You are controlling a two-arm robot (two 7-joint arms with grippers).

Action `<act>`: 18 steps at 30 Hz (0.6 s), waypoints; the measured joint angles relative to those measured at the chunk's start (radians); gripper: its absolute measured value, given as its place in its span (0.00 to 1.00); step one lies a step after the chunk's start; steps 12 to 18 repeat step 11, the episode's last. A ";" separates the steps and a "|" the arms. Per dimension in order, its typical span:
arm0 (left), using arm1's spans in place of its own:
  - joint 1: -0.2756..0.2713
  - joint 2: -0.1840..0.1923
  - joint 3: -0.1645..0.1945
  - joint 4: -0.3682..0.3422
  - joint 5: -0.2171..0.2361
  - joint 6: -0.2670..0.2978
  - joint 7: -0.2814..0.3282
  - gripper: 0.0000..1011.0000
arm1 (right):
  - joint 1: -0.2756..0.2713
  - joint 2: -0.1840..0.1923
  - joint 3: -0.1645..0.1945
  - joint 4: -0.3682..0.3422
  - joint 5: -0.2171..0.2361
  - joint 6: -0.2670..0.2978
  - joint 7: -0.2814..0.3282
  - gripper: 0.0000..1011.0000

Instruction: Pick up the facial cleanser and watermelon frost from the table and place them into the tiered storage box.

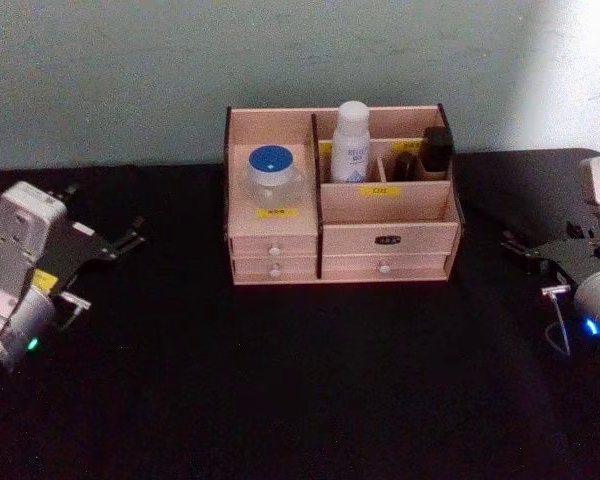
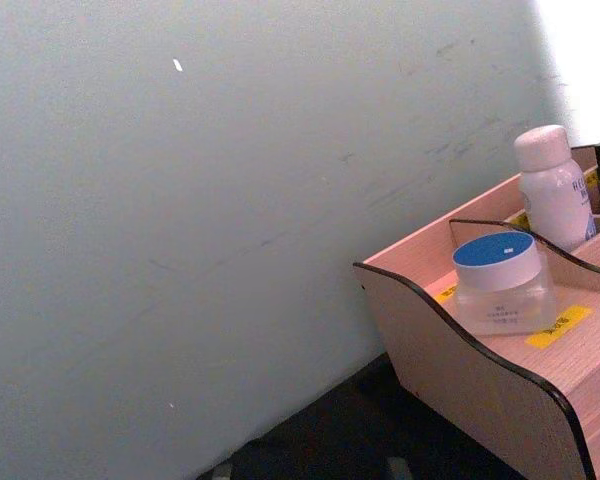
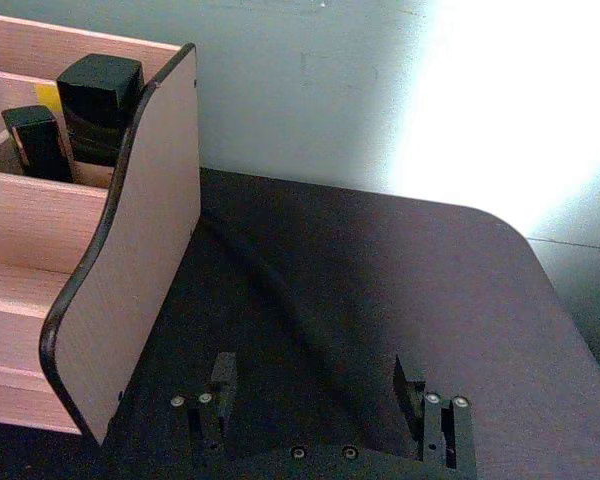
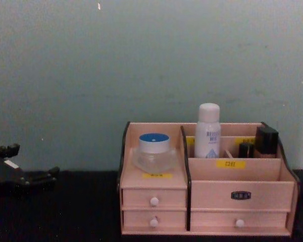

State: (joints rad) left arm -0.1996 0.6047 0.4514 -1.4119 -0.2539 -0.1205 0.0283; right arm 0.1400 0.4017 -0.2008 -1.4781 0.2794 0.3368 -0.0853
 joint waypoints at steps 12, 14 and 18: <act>0.000 0.000 0.000 0.000 0.000 0.000 0.000 0.99 | 0.000 0.000 0.000 0.000 0.000 0.000 0.000 0.99; 0.000 0.000 0.000 0.000 0.000 0.000 0.000 0.99 | 0.000 0.000 0.000 0.000 0.000 0.000 0.000 0.99; 0.000 0.000 0.000 0.000 0.000 0.000 0.000 0.99 | 0.000 0.000 0.000 0.000 0.000 0.000 0.000 0.99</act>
